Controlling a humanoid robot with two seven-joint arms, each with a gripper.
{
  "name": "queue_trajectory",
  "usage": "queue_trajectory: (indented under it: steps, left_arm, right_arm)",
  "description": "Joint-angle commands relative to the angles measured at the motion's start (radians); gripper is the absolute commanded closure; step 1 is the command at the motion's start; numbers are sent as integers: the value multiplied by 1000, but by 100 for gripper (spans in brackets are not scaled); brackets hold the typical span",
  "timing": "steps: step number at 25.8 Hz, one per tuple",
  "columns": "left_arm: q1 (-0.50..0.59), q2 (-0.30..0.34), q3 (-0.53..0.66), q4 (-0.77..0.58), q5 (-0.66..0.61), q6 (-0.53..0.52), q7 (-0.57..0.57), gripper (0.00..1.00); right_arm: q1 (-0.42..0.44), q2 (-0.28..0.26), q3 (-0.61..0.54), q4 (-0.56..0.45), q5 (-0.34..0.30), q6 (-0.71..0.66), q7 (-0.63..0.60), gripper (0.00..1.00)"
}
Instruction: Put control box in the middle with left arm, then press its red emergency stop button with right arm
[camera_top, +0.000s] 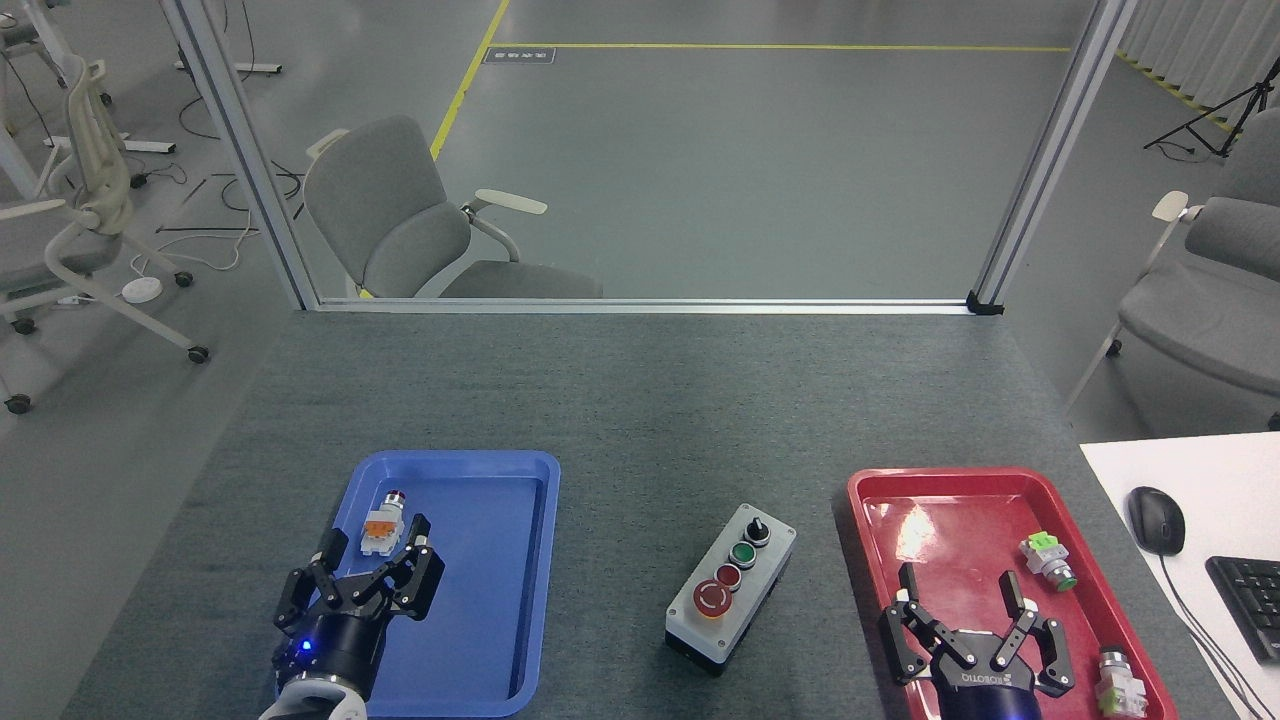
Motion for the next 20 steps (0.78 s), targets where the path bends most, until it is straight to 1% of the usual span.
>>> queue_trajectory:
  steps: [1, 13, 17, 20]
  left_arm:
    - [0, 2, -20, 11, -30, 3, 6, 1]
    - [0, -7, -19, 11, -11, 5, 15, 1]
    - [0, -7, -19, 11, -11, 5, 15, 1]
    - [0, -7, -19, 11, -11, 5, 15, 1]
  right_arm:
    - [-31, -2, 9, 16, -2, -2, 3, 2]
    - [-59, -7, 12, 29, -7, 14, 6, 2]
    - [-65, -16, 12, 33, -30, 14, 6, 2]
    - [-87, -21, 14, 59, -34, 14, 8, 2]
